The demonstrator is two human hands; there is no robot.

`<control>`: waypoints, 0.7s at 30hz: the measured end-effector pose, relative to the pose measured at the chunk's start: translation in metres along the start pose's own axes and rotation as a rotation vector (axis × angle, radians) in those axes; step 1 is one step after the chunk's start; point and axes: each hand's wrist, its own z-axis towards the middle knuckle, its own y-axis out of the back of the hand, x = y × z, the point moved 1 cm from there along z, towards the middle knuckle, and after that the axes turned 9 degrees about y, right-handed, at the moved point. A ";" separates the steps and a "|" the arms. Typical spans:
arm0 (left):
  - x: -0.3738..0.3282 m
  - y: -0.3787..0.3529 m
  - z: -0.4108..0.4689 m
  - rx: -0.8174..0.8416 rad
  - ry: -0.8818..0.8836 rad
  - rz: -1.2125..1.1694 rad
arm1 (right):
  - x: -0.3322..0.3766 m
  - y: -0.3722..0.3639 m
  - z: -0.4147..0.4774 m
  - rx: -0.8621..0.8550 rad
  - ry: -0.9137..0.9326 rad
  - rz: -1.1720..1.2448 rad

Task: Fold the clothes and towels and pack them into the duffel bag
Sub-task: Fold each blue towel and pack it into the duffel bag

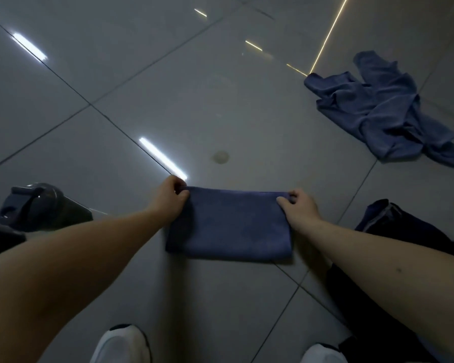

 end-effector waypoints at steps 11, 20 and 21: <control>0.012 -0.037 -0.069 -0.165 -0.343 0.568 | -0.030 -0.041 -0.076 0.136 0.633 -0.812; 0.062 -0.067 -0.068 -0.153 -0.280 0.688 | -0.049 -0.053 -0.074 0.379 0.588 -0.934; 0.064 -0.066 -0.068 -0.149 -0.279 0.699 | -0.046 -0.053 -0.076 0.400 0.588 -0.929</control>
